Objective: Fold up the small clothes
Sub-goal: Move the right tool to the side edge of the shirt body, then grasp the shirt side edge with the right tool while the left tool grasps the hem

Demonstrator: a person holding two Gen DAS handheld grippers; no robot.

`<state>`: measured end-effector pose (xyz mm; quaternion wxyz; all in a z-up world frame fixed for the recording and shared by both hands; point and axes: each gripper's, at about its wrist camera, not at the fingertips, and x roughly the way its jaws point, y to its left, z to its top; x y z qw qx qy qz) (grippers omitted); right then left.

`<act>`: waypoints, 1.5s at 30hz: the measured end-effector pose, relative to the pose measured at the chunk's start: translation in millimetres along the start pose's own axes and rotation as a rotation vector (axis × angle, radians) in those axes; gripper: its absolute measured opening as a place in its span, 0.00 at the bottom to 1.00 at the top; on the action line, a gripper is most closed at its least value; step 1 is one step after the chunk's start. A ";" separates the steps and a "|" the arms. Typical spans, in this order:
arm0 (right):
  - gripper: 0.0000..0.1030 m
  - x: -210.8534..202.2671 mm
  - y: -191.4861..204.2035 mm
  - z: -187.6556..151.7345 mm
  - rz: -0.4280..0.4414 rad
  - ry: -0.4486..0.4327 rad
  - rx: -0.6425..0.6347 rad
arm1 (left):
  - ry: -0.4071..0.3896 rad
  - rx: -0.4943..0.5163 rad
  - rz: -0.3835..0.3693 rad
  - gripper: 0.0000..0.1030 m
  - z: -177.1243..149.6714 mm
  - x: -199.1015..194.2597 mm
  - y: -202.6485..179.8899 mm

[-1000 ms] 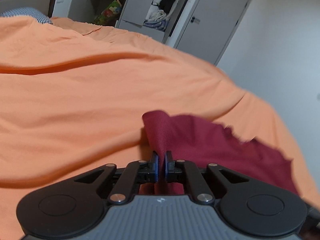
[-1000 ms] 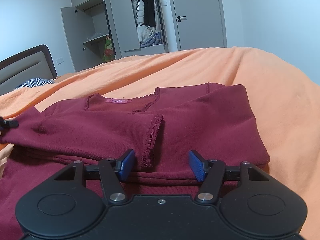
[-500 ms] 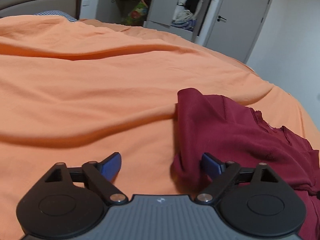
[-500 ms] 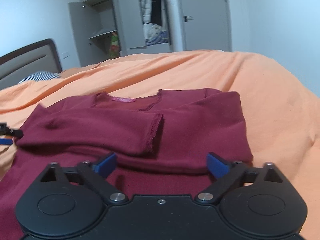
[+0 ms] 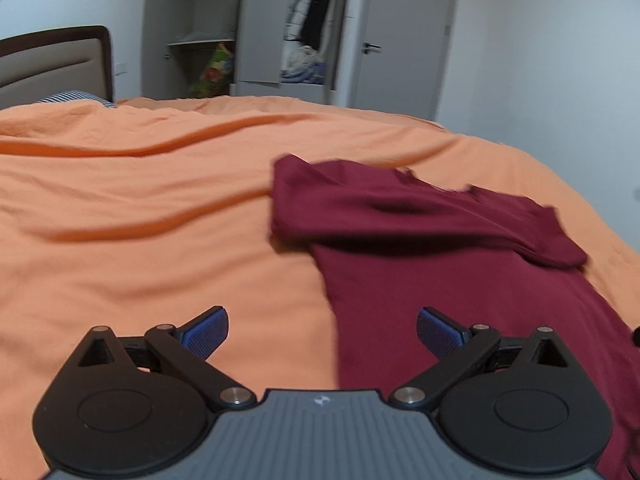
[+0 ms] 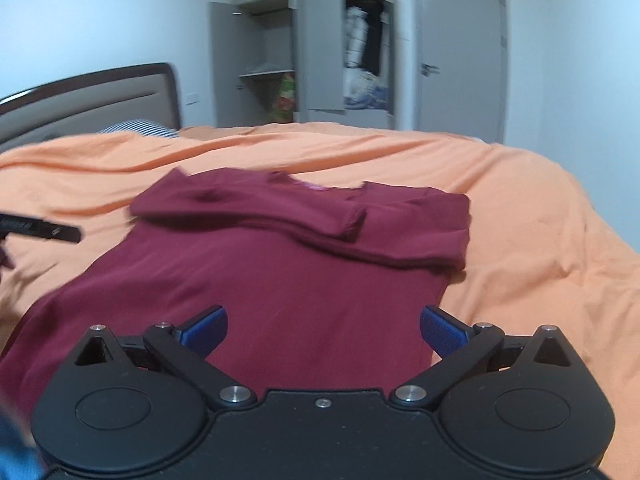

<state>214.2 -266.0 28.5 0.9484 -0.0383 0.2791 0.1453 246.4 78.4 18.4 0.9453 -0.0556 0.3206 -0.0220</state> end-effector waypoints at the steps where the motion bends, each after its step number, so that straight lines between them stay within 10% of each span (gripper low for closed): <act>1: 0.99 -8.8 6.0 -6.0 0.011 -0.008 -0.028 | 0.003 0.004 -0.020 0.99 -6.2 -5.8 -4.3; 13: 0.99 -87.5 66.4 -89.0 0.084 0.031 -0.339 | 0.002 0.222 -0.143 0.99 -79.2 -49.3 -62.0; 25: 0.92 -74.5 90.7 -124.6 -0.107 -0.010 -0.553 | -0.017 0.279 -0.223 0.99 -94.1 -64.3 -99.2; 29: 0.73 -74.8 98.7 -124.6 -0.083 -0.058 -0.618 | -0.037 0.315 -0.273 0.99 -90.8 -70.4 -108.0; 33: 0.26 -81.1 96.0 -114.6 -0.042 -0.097 -0.608 | -0.047 0.361 -0.327 0.99 -91.7 -76.0 -115.4; 45: 0.16 -76.0 66.8 -31.6 0.102 -0.063 -0.252 | -0.061 0.484 -0.400 0.99 -101.3 -67.7 -169.1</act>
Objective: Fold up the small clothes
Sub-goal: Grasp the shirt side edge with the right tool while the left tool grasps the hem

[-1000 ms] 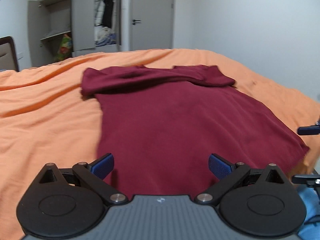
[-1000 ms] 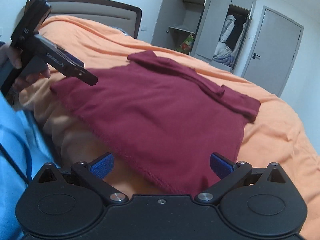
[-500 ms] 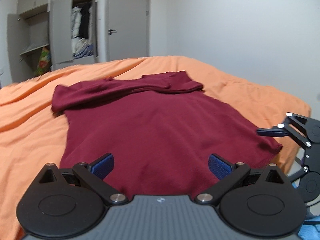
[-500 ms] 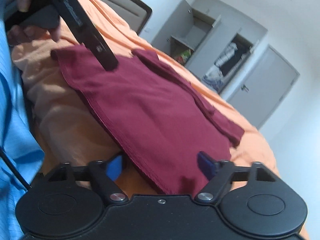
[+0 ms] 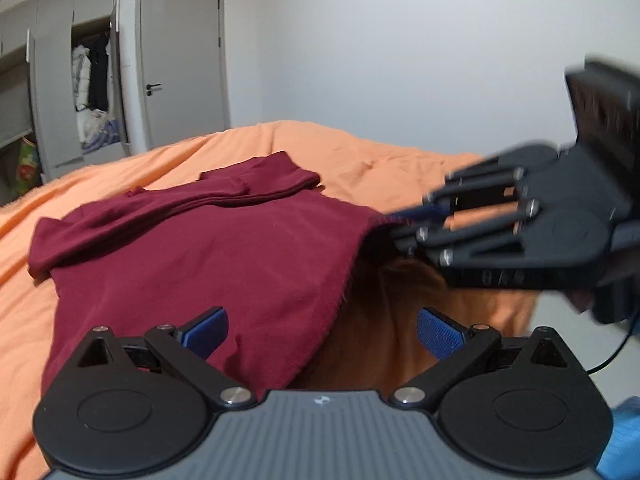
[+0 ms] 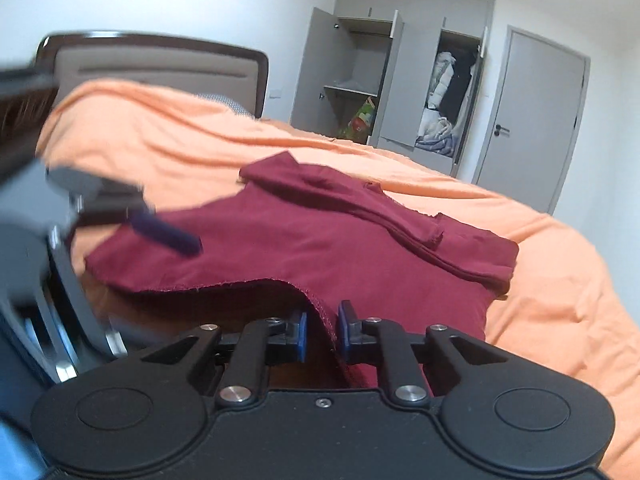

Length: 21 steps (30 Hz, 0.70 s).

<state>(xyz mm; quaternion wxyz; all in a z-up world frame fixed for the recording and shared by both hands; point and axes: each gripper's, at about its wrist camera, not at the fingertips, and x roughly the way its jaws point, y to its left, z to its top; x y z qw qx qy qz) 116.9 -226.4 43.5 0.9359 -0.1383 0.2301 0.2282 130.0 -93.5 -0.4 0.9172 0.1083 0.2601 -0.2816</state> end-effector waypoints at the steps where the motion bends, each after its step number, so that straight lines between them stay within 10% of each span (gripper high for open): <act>1: 0.15 0.6 -2.8 2.8 0.007 -0.002 0.009 | 0.002 0.014 0.017 0.99 1.7 4.0 -2.4; 15: 0.14 -7.9 -13.0 0.8 0.002 0.005 0.029 | 0.125 0.200 0.423 0.59 -19.2 3.1 20.6; 21: 0.27 -17.4 -0.9 -18.6 -0.010 0.040 -0.021 | 0.157 0.222 0.477 0.46 -37.1 -22.3 39.1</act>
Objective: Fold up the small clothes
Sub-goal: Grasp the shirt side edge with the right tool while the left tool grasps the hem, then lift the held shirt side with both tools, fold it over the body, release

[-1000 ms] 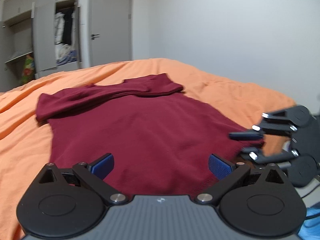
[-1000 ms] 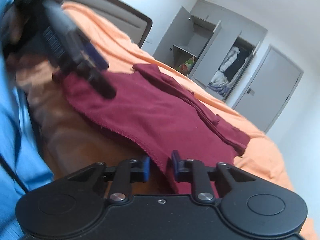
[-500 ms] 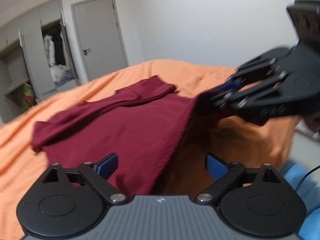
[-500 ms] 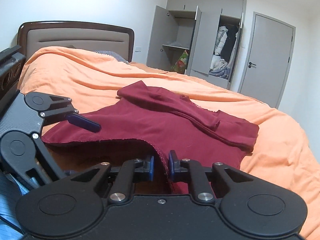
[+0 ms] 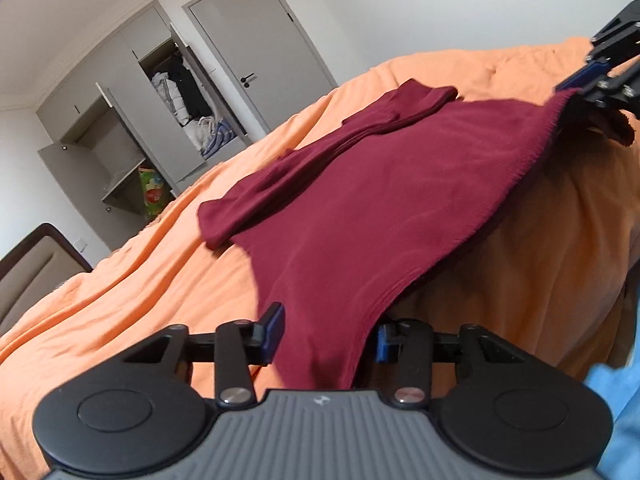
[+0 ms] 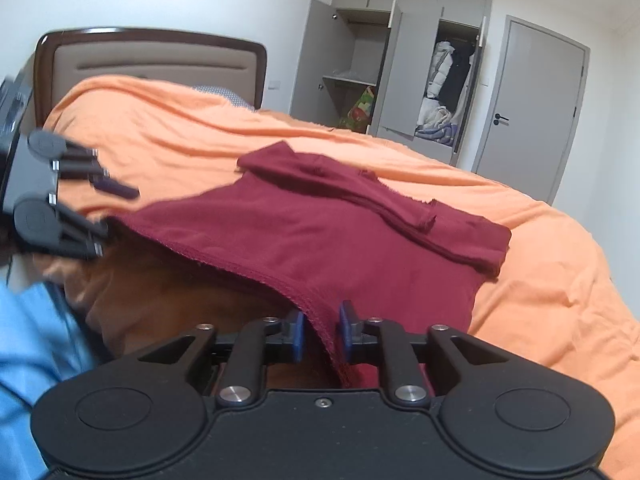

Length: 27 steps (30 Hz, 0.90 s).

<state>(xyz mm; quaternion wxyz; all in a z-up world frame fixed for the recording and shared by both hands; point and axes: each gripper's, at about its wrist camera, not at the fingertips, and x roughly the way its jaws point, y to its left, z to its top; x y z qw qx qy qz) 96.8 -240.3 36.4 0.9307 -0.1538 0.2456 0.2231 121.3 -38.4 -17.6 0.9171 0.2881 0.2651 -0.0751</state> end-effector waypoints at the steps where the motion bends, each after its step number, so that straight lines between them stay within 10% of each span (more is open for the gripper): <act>1: 0.31 -1.0 2.3 -4.7 -0.009 0.006 -0.020 | -0.004 0.006 0.009 0.46 -4.5 -1.9 2.0; 9: 0.35 2.2 13.7 -42.3 -0.109 0.090 -0.199 | -0.032 0.058 0.016 0.46 -12.7 2.6 -0.2; 12: 0.32 1.9 16.3 -52.0 -0.161 0.088 -0.239 | -0.016 0.016 -0.019 0.31 -23.6 1.2 8.7; 18: 0.12 -7.3 12.3 -47.2 -0.188 0.012 -0.230 | -0.051 -0.010 -0.010 0.21 -25.8 -2.8 18.1; 24: 0.11 -13.3 -0.2 -22.9 -0.213 -0.081 -0.186 | -0.117 -0.064 0.029 0.39 -14.1 -0.9 30.4; 27: 0.11 -12.4 -5.3 -16.6 -0.212 -0.093 -0.171 | -0.127 -0.103 -0.020 0.24 -8.3 1.2 41.6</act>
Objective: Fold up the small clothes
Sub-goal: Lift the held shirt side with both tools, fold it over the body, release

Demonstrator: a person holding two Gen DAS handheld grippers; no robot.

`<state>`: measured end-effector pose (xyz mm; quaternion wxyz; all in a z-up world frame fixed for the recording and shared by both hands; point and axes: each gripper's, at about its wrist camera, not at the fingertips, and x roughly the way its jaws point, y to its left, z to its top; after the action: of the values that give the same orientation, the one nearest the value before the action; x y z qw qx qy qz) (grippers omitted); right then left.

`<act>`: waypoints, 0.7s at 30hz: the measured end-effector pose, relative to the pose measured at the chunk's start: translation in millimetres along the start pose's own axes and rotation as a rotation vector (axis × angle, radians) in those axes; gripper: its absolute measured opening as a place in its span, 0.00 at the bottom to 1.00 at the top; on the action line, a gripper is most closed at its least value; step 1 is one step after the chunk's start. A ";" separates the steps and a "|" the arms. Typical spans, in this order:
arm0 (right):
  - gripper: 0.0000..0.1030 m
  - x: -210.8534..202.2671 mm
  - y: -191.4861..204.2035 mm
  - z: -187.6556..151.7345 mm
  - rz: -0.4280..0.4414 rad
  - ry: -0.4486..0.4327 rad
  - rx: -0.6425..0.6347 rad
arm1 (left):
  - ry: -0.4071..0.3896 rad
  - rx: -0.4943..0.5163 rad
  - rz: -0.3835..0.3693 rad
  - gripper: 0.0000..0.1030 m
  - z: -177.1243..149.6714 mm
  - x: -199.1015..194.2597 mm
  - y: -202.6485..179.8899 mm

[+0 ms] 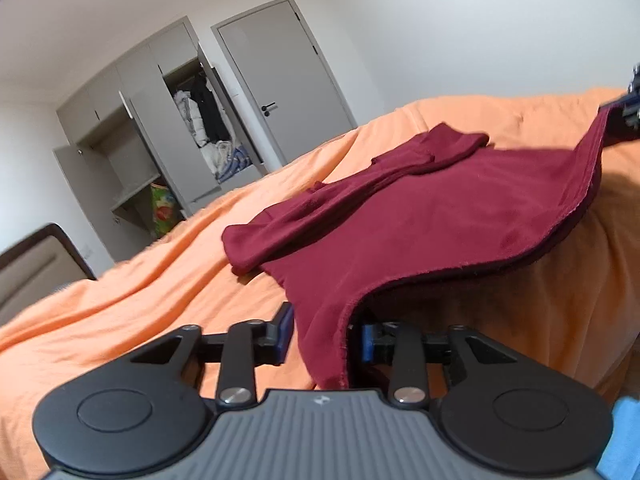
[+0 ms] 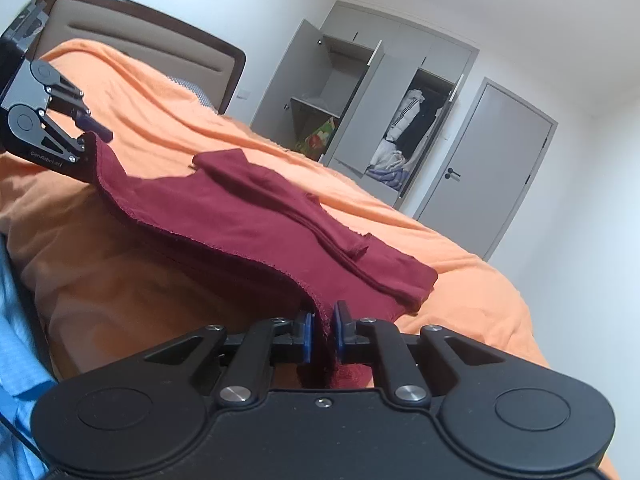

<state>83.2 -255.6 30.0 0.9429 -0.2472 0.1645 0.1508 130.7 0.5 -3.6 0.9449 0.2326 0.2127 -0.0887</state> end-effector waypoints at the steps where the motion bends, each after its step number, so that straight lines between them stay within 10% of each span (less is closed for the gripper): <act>1: 0.11 0.8 -1.4 0.8 0.002 0.001 0.002 | -0.002 0.000 -0.021 0.14 1.4 -1.0 2.6; 21: 0.04 -115.4 -14.6 40.7 0.039 -0.143 -0.010 | -0.215 -0.015 -0.213 0.03 30.7 -133.0 60.1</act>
<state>-5.8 -270.1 114.1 0.9479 -0.2374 0.1007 0.1870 38.9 47.7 104.1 0.9492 0.1906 0.1346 -0.2113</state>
